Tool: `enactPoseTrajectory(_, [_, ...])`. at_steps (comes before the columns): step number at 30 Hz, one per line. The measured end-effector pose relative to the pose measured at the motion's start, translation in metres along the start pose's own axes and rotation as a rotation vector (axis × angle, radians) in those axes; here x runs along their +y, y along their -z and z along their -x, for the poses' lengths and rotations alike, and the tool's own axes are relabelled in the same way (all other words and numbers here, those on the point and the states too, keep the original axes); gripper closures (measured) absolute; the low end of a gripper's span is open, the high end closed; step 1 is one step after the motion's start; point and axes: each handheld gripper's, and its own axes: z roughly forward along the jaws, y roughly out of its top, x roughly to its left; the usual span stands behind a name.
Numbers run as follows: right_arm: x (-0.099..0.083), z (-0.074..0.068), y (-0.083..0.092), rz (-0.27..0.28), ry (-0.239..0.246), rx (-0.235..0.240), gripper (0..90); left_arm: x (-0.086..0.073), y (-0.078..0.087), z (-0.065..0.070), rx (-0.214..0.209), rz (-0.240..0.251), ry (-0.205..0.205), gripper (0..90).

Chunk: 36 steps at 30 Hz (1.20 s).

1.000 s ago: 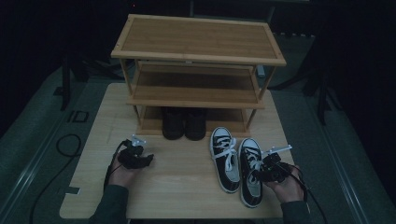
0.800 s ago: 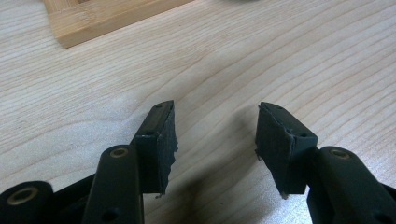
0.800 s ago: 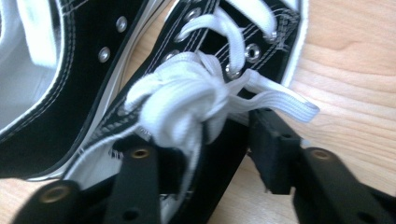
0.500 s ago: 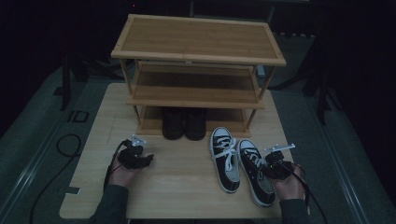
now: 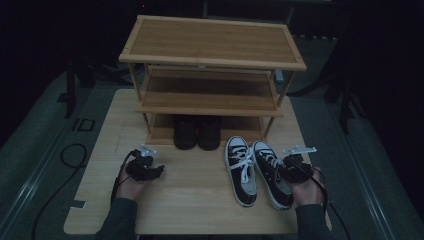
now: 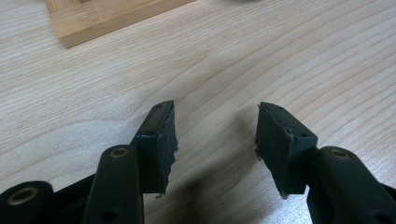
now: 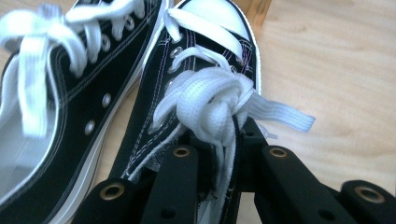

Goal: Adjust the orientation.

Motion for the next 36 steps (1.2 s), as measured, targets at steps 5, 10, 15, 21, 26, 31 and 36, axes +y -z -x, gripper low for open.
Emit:
enactPoseTrajectory(5, [0.01, 0.003, -0.009, 0.01, -0.004, -0.024, 82.0, 0.0, 0.0, 0.0, -0.002, 0.002, 0.002, 48.3])
enactPoseTrajectory(10, [0.017, 0.003, -0.018, 0.027, 0.004, -0.05, 82.0, 0.0, 0.0, 0.0, 0.001, 0.001, 0.002, 48.3])
enactPoseTrajectory(15, [0.021, -0.001, -0.029, 0.041, 0.022, -0.067, 82.0, 0.0, 0.0, -0.001, 0.0, 0.002, 0.002, 48.3])
enactPoseTrajectory(21, [0.016, -0.001, -0.033, 0.062, -0.005, -0.074, 82.0, 0.0, 0.0, 0.0, 0.002, 0.002, 0.002, 48.3])
enactPoseTrajectory(26, [0.015, -0.003, -0.032, 0.053, -0.009, -0.062, 81.8, 0.0, 0.0, 0.0, 0.002, 0.002, 0.003, 48.3])
enactPoseTrajectory(31, [0.01, -0.007, -0.032, 0.047, -0.002, -0.044, 81.6, 0.0, 0.0, 0.0, 0.003, 0.002, 0.002, 48.3])
enactPoseTrajectory(36, [0.005, -0.008, -0.032, 0.034, 0.018, -0.032, 81.4, 0.0, 0.0, -0.001, 0.001, 0.004, 0.004, 48.3])
